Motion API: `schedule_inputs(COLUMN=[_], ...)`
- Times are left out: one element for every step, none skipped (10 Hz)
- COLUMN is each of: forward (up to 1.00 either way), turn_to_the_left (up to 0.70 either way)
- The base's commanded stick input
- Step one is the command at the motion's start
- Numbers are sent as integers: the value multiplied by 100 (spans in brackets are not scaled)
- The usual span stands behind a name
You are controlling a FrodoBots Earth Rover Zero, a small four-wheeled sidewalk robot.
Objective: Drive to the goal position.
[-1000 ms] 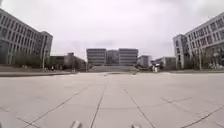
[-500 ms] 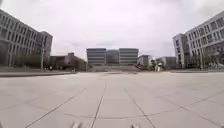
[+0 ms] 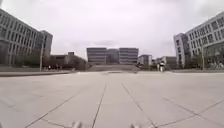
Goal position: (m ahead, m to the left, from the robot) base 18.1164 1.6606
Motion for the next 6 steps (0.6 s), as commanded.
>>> schedule_inputs(forward=[70, 70, 70, 70, 70, 70], turn_to_the_left=[0, 0, 0, 0, 0, 0])
